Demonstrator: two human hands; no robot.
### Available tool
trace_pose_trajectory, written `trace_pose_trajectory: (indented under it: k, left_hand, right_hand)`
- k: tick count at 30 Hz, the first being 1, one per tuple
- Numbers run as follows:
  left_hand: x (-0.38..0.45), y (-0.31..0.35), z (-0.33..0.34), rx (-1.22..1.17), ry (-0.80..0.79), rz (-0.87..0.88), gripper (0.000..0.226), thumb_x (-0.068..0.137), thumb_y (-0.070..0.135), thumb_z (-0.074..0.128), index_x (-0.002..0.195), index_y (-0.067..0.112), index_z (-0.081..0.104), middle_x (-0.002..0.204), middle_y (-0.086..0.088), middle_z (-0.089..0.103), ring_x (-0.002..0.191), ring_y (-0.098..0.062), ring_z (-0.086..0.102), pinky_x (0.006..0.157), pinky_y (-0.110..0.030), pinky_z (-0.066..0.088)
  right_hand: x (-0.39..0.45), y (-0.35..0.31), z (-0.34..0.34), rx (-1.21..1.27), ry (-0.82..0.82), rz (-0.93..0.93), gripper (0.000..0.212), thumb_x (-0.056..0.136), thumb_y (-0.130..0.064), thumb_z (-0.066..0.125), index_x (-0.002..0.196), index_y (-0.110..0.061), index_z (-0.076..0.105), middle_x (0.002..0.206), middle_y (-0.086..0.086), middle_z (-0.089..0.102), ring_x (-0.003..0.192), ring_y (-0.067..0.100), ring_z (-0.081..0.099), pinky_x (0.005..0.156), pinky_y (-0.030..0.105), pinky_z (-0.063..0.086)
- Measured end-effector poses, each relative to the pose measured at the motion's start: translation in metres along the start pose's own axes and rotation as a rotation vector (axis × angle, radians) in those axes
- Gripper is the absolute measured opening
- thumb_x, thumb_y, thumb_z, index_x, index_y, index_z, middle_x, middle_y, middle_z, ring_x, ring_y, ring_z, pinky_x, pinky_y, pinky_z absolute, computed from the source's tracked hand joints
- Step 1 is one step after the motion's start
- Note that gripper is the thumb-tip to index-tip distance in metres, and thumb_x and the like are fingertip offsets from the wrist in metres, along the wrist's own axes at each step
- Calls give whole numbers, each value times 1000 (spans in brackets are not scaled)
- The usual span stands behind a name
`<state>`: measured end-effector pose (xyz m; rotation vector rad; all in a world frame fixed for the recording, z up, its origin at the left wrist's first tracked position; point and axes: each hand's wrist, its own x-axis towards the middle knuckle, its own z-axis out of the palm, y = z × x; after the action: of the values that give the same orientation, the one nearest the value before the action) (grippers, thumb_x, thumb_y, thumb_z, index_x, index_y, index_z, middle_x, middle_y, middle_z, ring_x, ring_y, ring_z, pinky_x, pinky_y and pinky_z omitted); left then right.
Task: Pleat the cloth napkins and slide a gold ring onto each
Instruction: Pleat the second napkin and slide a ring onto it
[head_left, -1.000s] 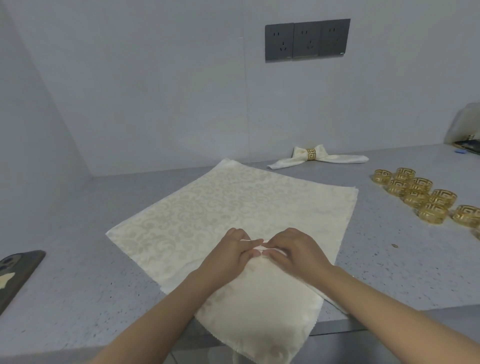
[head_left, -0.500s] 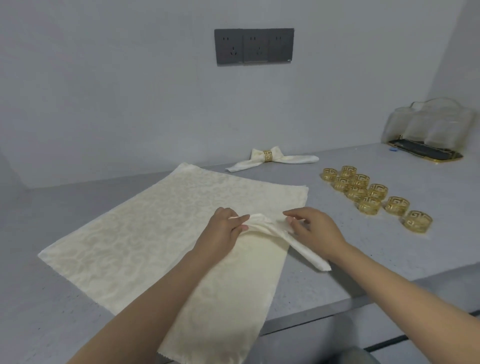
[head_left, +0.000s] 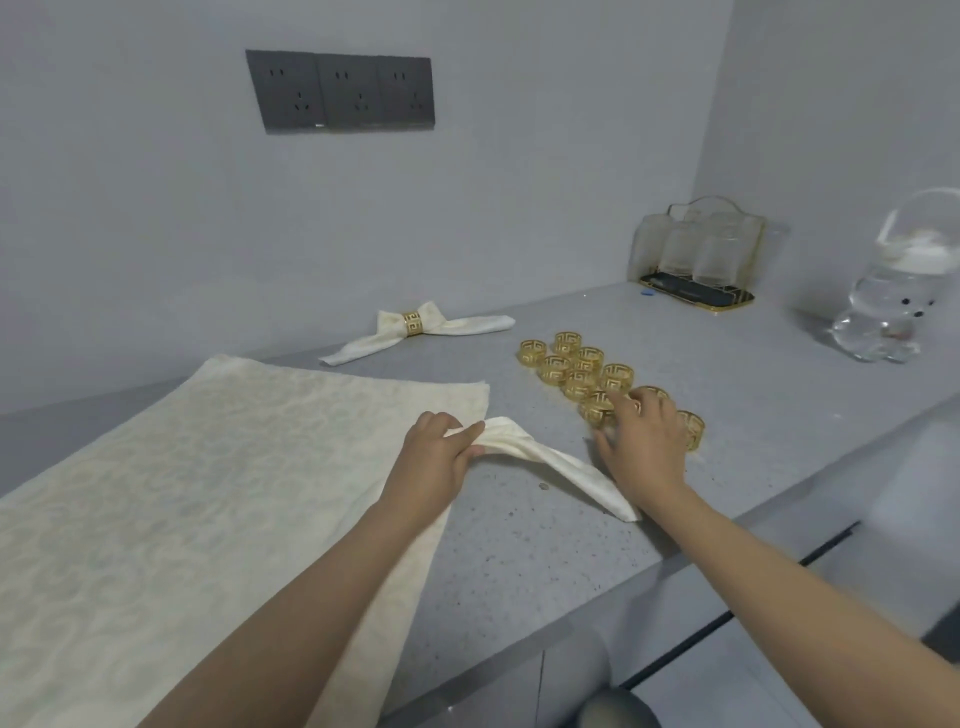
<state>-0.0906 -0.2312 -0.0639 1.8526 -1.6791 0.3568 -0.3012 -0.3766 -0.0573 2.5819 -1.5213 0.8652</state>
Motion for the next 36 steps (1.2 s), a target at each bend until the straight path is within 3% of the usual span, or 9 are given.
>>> trace_pose_trajectory:
  k: [3,6,10,19,22,25,29,31,36]
  left_hand:
    - [4,2,10,6,-13,2,40,88,33,46,106,8,72,83,-13,63,76,-33,57,69,-37,49]
    - [6,0,14,14,-23,-17,32,86,26,56,107,9,72,83,-12,63,76,-33,57,68,-38,50]
    - [7,-4,14,19,-9,11,41,89,33,45,107,9,72,83,-11,62,74,-31,56,67,-36,49]
    - [2,-10,13,28,14,53,39,89,32,46,108,10,72,84,-10,62,74,-30,56,68,-33,48]
    - [-2,-16,6,44,34,60,39,89,31,45,108,10,72,85,-10,62,77,-28,55,69,-33,48]
    - [-10,-29,-9,69,61,32,40,90,32,44,109,11,72,87,-9,62,82,-24,50,72,-33,47]
    - [-25,-46,-34,80,91,-62,41,90,35,44,109,11,72,87,-9,62,82,-26,51,75,-31,46]
    - [-33,-55,-49,80,113,-109,41,90,36,45,108,11,72,86,-9,62,84,-23,48,77,-30,42]
    - [-56,-72,-79,83,119,-242,32,85,24,57,109,8,72,85,-9,61,85,-34,53,78,-34,41]
  right_hand:
    - [9,8,4,19,-78,26,58,88,-37,60,139,-16,44,137,13,45,126,31,36,102,41,30]
    - [18,11,12,-2,-106,14,60,88,-43,58,140,-16,43,130,12,53,121,30,43,100,39,33]
    - [27,12,16,-4,-89,42,59,89,-47,56,137,-15,45,127,10,57,118,29,47,100,38,33]
    - [32,8,20,23,-57,36,60,89,-48,56,137,-13,46,127,10,58,117,29,48,99,37,33]
    - [26,1,11,249,-98,55,63,90,-41,59,143,-13,39,135,13,48,122,29,44,99,36,35]
    - [19,-11,2,528,-156,41,58,87,-35,65,139,-16,46,139,11,45,124,25,45,101,34,37]
    - [6,-30,-6,801,-221,36,44,81,-26,73,121,-18,56,113,0,60,96,13,58,77,20,46]
    - [-3,-43,-13,913,-286,53,39,80,-22,74,113,-21,54,103,-6,60,90,13,60,73,21,47]
    - [-21,-64,-21,1001,-437,31,39,78,-12,75,109,-20,52,102,-4,60,86,12,61,65,21,50]
